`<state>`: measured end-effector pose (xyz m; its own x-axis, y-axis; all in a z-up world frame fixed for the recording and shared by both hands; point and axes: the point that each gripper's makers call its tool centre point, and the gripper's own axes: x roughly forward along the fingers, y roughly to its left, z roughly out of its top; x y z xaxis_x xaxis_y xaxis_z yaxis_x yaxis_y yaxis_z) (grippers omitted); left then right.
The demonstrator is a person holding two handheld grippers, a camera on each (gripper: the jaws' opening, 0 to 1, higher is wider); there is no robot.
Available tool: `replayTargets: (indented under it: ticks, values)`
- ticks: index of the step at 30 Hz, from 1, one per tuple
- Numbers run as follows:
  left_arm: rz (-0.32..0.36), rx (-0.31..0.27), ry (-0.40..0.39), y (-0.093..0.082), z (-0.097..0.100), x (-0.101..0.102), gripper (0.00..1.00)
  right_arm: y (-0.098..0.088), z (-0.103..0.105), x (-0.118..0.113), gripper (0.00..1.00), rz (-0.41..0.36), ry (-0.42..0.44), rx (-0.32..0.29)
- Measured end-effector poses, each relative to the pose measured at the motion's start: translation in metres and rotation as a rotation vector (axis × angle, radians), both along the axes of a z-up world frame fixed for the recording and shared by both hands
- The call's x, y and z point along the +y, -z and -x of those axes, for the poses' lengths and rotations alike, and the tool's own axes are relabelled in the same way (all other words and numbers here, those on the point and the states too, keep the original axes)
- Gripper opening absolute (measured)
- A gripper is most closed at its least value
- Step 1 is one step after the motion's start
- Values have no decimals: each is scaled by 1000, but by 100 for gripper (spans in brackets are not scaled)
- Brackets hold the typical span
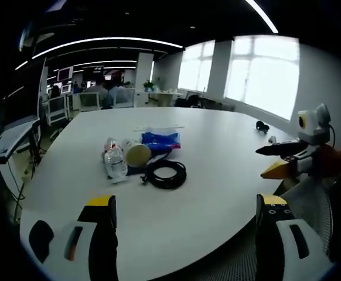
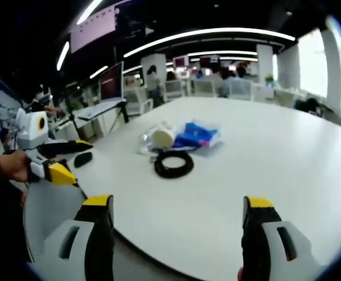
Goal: Arrange the tabletop items into an orderly group along one side of the table until the central work area is clear of visible clutter.
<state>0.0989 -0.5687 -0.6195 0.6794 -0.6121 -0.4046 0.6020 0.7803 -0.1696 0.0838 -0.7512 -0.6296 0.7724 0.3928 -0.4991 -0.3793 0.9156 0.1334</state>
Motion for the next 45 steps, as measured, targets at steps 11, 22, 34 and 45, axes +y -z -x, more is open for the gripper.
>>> replayTargets:
  ticks: [11,22,34,45]
  values:
    - [-18,23,22,9,-9,-10,99,3,-10,2,89,-16,-1,14]
    - [-22,10,-15,9,-30,0,99,9,-30,9,89,-12,-35,25]
    - [-15,-44,-52,-14,-55,14,99,-14,-82,16,89,12,-71,-36]
    - [11,-45,-99,-16,-66,31,99,-2,-126,31,88,38,-118,-19]
